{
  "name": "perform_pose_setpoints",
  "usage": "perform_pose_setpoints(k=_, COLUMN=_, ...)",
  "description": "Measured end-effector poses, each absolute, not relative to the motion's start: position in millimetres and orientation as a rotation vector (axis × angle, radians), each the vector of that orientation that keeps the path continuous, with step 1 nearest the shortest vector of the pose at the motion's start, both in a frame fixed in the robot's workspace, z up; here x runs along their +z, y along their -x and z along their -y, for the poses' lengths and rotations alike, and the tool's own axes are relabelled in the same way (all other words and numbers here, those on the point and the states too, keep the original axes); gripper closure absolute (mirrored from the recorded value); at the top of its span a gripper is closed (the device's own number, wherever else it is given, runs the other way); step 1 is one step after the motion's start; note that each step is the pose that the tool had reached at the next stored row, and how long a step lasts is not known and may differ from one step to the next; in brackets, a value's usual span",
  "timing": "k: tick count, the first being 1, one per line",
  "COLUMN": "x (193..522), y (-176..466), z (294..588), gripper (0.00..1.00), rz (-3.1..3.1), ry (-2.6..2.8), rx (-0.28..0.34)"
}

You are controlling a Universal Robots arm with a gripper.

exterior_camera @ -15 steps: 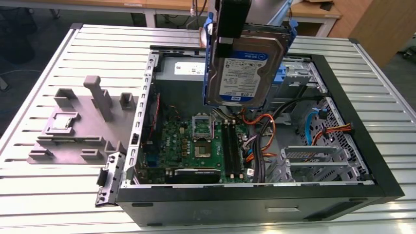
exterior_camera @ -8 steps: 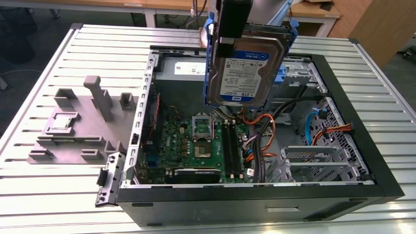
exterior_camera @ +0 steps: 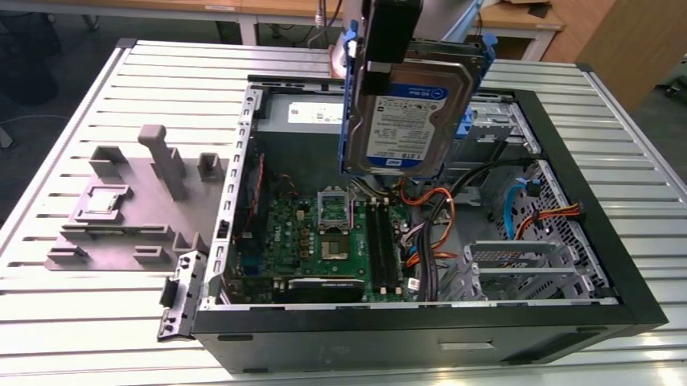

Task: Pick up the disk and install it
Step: 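Insert the disk into the insertion slot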

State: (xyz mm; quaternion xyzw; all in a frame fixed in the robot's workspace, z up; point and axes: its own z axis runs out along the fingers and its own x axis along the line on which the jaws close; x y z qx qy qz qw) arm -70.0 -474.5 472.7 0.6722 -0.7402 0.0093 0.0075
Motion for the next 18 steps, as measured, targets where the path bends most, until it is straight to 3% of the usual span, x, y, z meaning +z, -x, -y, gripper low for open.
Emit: perform_pose_setpoints(k=18, x=472.6, y=63.5, z=478.6, gripper=0.63, rz=2.314, ry=-2.101, rx=0.028)
